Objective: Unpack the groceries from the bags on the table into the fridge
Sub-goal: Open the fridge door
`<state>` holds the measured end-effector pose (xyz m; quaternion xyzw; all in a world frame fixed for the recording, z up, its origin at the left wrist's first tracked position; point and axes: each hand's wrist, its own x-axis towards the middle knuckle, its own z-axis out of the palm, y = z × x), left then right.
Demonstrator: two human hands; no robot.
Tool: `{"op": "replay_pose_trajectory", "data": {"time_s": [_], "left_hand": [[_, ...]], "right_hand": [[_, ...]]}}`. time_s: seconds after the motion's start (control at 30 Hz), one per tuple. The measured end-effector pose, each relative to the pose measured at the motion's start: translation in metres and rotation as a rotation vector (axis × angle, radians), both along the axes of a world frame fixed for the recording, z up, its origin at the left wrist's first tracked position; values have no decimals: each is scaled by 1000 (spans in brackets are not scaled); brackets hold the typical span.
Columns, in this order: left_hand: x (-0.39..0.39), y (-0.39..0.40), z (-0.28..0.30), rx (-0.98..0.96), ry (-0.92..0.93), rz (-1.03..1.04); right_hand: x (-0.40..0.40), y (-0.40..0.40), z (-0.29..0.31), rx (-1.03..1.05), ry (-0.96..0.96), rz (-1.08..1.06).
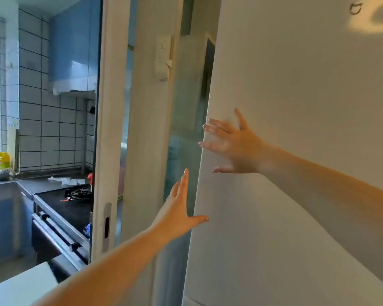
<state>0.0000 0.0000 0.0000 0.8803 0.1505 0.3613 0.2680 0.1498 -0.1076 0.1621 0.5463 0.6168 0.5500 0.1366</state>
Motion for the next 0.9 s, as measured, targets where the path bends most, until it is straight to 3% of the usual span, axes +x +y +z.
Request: {"op": "replay_pose_trajectory", "data": {"time_s": [0.33, 0.9], "left_hand": [[59, 13, -4, -34, -21, -66], [52, 10, 4, -119, -43, -67]], "right_hand": [[25, 28, 10, 56, -136, -28], [12, 19, 10, 42, -127, -47]]}}
